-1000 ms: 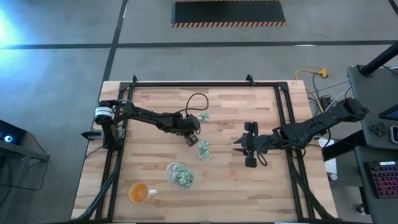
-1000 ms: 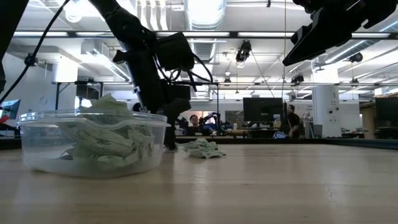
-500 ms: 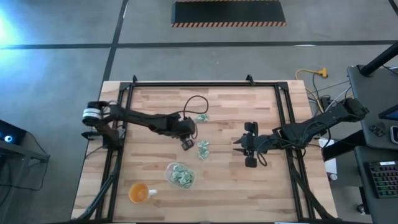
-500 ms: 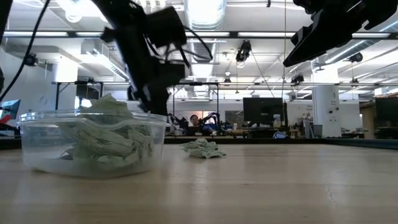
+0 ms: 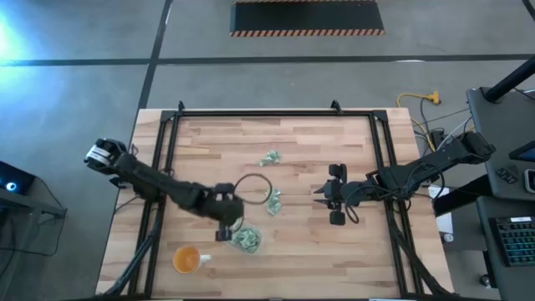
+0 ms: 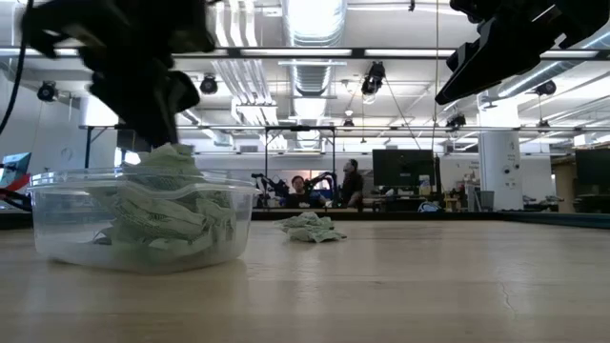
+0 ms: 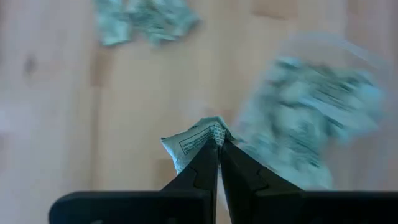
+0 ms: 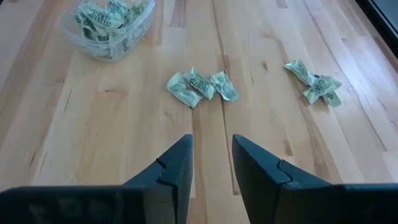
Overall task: Pick and place Stevia / Truvia into bins
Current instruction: Put the stevia packet into the transparent container
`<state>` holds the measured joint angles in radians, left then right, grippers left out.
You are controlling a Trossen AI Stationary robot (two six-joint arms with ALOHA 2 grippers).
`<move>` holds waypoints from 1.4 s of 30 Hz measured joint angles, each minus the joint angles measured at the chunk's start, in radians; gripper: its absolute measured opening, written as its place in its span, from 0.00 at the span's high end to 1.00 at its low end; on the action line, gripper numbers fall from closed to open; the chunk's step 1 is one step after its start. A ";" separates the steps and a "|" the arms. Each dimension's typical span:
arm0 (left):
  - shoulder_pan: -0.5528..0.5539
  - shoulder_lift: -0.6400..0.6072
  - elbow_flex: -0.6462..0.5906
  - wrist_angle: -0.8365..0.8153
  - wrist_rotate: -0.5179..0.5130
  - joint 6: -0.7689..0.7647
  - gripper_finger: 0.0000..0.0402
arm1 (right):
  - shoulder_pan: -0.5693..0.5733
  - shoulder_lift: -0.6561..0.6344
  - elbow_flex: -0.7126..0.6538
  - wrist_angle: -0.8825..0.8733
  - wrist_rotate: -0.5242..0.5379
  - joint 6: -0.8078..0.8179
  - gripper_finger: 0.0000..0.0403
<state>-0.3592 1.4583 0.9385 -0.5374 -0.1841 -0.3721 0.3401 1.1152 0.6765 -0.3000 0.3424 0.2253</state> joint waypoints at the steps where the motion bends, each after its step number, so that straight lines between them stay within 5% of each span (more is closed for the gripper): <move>1: -0.023 -0.003 -0.006 0.006 0.000 0.000 1.00 | 0.000 0.000 0.000 0.000 0.000 0.000 0.75; 8: -0.105 0.004 -0.010 0.056 0.000 0.000 1.00 | 0.000 0.000 -0.002 0.004 0.000 0.000 0.74; 29: -0.116 0.063 -0.013 0.057 0.100 0.041 1.00 | 0.000 0.000 -0.038 0.045 0.000 0.003 0.75; 42: -0.116 0.044 0.000 0.031 0.092 0.041 0.76 | 0.000 0.000 -0.041 0.060 -0.002 0.001 0.76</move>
<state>-0.4755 1.5018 0.9381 -0.5063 -0.0925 -0.3309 0.3397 1.1152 0.6360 -0.2404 0.3406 0.2267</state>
